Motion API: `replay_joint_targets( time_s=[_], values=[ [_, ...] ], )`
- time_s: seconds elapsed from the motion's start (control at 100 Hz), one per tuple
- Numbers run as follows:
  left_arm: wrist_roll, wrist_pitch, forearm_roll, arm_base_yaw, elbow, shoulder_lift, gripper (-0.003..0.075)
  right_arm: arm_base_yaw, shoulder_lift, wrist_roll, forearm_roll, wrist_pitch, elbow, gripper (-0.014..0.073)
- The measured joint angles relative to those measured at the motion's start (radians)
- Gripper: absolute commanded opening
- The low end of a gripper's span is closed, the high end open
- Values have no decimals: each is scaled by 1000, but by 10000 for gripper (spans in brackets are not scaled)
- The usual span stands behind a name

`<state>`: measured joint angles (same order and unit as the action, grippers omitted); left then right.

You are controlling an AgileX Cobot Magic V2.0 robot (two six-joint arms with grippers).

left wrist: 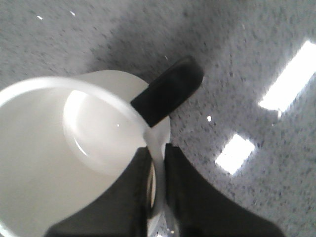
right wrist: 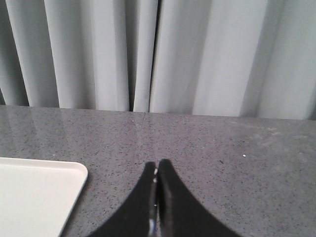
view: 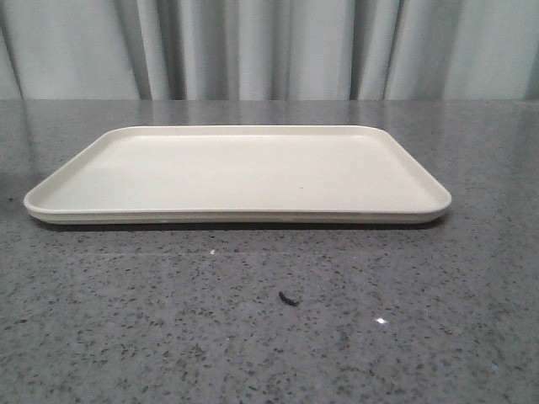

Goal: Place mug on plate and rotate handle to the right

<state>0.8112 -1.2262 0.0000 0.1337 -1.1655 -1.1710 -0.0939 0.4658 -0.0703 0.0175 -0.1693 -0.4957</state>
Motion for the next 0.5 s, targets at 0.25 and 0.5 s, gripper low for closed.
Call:
replay_joint_targets(
  time_s=[0.25, 0.5],
  values=[
    [-65, -26, -164, 9, -187, -78, -19, 0, 0, 0, 0, 4, 0, -89],
    [-11, -28, -158, 175, -250, -231, -19, 0, 0, 0, 0, 14, 0, -89]
  ],
)
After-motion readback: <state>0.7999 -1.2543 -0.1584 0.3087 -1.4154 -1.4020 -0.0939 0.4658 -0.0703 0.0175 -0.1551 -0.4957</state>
